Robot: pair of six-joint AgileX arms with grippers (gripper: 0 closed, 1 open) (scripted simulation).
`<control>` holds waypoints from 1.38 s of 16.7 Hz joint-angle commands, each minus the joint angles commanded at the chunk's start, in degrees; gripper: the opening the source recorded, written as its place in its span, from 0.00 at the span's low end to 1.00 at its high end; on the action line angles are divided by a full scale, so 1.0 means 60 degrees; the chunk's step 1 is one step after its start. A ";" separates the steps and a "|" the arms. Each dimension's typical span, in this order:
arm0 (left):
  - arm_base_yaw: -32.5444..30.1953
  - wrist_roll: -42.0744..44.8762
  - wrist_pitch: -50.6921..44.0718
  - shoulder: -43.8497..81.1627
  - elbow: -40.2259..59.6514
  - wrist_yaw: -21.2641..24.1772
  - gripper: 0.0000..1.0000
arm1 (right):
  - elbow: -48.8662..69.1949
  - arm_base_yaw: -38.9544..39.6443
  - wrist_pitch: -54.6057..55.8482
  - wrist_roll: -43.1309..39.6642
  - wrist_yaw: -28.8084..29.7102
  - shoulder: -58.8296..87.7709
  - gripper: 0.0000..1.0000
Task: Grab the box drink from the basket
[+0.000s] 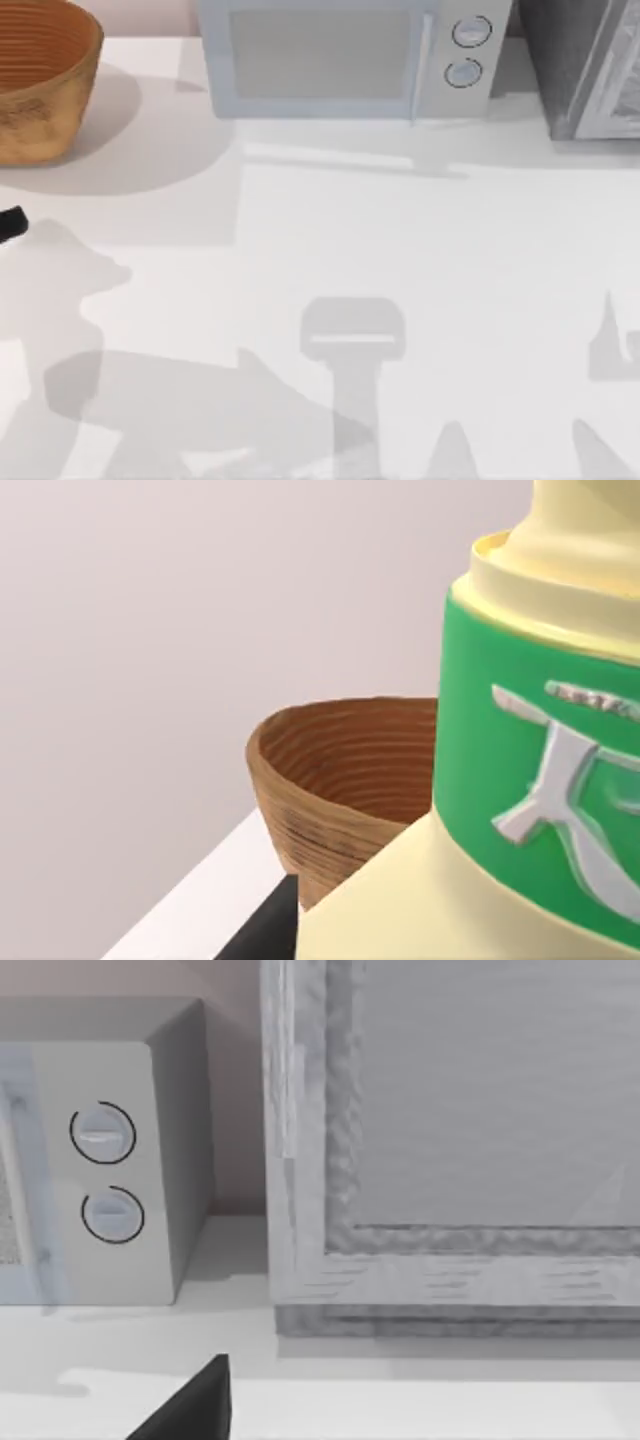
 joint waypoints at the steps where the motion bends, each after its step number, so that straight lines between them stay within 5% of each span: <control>1: -0.0184 0.0017 0.0539 0.0678 0.0139 -0.0481 0.00 | 0.0000 0.0000 0.0000 0.0000 0.0000 0.0000 1.00; 8: -0.0985 0.0141 0.2922 0.3732 0.0781 -0.2624 0.00 | 0.0000 0.0000 0.0000 0.0000 0.0000 0.0000 1.00; 16: -0.0876 0.0139 0.3232 0.4114 0.0750 -0.2568 0.00 | 0.0000 0.0000 0.0000 0.0000 0.0000 0.0000 1.00; 23: -0.0108 0.0085 0.5578 0.6522 0.0899 -0.1745 0.00 | 0.0000 0.0000 0.0000 0.0000 0.0000 0.0000 1.00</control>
